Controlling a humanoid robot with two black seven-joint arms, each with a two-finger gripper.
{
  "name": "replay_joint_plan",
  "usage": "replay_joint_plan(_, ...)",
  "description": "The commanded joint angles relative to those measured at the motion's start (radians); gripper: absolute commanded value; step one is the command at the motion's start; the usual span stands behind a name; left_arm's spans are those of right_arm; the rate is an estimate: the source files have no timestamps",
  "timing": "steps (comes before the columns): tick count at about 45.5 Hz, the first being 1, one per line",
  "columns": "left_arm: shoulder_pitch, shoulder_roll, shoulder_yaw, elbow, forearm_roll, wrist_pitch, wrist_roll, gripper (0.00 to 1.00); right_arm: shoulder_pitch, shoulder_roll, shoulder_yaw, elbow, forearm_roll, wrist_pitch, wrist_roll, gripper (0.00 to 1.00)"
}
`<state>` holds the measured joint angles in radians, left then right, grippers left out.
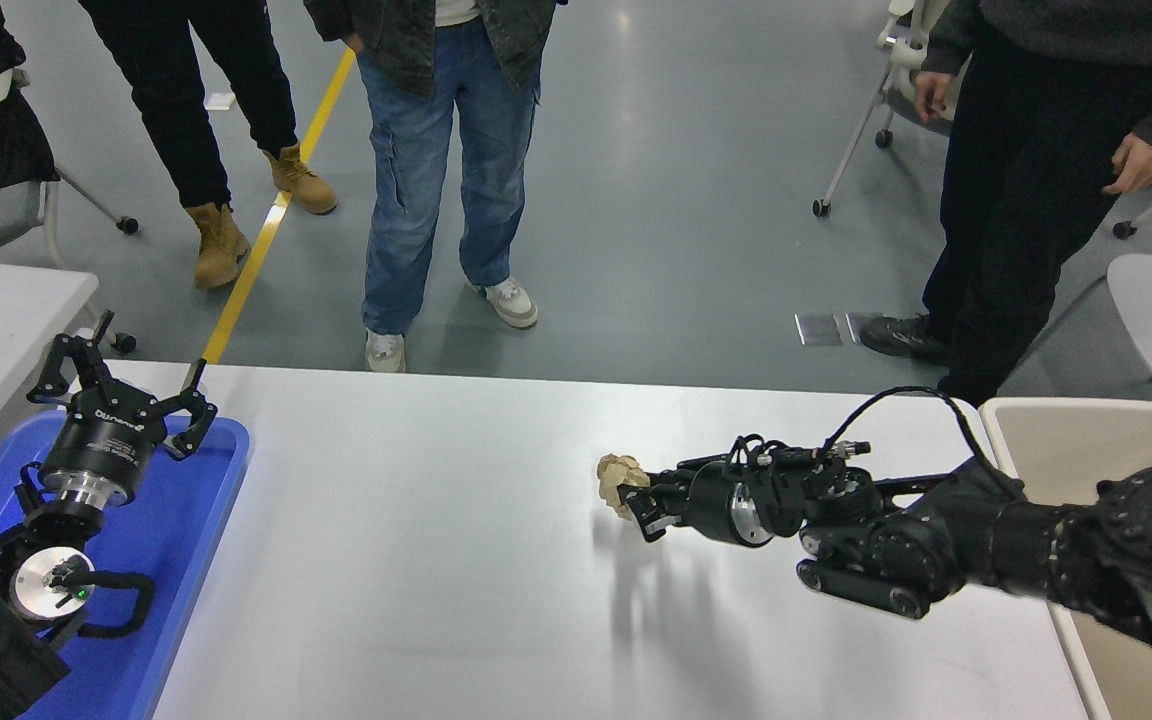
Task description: Clean the table surface
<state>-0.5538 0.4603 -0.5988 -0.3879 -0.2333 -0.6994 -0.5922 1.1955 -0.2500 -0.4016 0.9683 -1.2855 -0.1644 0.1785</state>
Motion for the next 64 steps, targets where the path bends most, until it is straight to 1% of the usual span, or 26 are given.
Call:
replay_joint_plan(1,0.000,0.000,0.001,0.000,0.000,0.000,0.000,1.00,0.197,-0.222,0.001,0.251,0.067,0.066,-0.001,0.00)
replay_joint_plan(11,0.000,0.000,0.001,0.001,0.000,0.000,0.000,1.00,0.348,-0.400,0.026,0.406,0.094,0.163,-0.001,0.00)
replay_joint_plan(14,0.000,0.000,0.001,0.000,0.000,0.000,0.000,1.00,0.390,-0.460,0.046,0.450,0.097,0.207,-0.001,0.00)
replay_joint_plan(18,0.000,0.000,0.001,0.000,0.000,0.000,0.000,1.00,0.447,-0.518,0.067,0.481,0.120,0.264,-0.001,0.00)
replay_joint_plan(26,0.000,0.000,0.001,0.000,0.000,0.000,0.000,1.00,0.530,-0.590,0.079,0.484,0.167,0.351,0.001,0.00)
replay_joint_plan(34,0.000,0.000,0.001,0.000,0.000,0.000,0.000,1.00,0.536,-0.641,0.170,0.480,0.169,0.442,0.001,0.00)
replay_joint_plan(46,0.000,0.000,0.001,0.000,0.000,0.000,0.000,1.00,0.533,-0.680,0.172,0.458,0.169,0.448,-0.001,0.00)
replay_joint_plan(56,0.000,0.000,0.001,0.000,0.000,0.000,0.000,1.00,0.507,-0.707,0.168,0.285,0.172,0.447,-0.001,0.00)
replay_joint_plan(64,0.000,0.000,0.001,0.000,0.000,0.000,0.000,1.00,0.414,-0.747,0.172,0.124,0.173,0.436,0.001,0.00)
